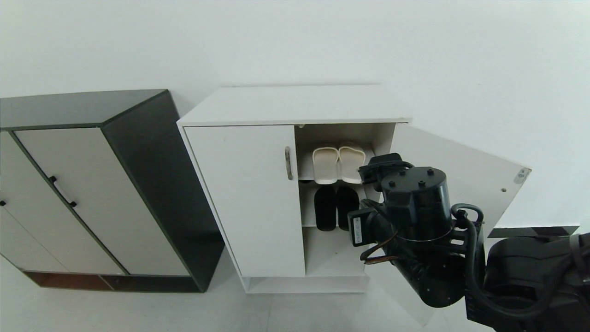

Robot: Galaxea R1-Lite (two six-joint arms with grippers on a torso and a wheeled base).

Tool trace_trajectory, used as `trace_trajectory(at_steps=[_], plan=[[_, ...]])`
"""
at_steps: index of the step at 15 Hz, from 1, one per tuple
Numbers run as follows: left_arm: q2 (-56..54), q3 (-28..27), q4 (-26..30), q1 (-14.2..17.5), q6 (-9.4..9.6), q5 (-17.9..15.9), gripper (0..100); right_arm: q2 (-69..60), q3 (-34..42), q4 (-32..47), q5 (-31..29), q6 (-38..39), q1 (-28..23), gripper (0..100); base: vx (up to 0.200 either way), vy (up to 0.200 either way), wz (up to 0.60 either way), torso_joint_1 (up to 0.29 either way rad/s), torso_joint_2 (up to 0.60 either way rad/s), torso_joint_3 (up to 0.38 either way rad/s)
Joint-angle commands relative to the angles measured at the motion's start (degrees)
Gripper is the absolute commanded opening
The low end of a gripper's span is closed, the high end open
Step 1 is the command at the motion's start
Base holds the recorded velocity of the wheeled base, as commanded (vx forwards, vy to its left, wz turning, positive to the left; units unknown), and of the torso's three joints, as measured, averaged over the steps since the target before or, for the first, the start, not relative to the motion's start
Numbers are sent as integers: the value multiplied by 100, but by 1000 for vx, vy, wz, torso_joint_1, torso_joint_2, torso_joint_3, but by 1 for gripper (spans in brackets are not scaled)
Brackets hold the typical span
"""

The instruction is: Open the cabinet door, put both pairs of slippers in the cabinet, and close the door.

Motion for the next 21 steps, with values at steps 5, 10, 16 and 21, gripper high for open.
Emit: trace_trajectory(at_steps=[5, 10, 16, 21], plan=[[-1, 0, 1, -1, -2, -2, 0, -3, 6, -3, 4, 1, -5, 0, 0, 0, 0, 199, -507, -311], [-1, 0, 1, -1, -2, -2, 0, -3, 6, -3, -5, 1, -32, 0, 0, 0, 0, 224, -542, -318], [-1, 0, 1, -1, -2, -2, 0, 23, 32, -64, 4, -34, -128, 0, 0, 0, 0, 179, -408, -233], [-1, 0, 1, -1, -11, -2, 0, -12, 41, -108, 4, -34, -128, 0, 0, 0, -240, 7, -18, -7]])
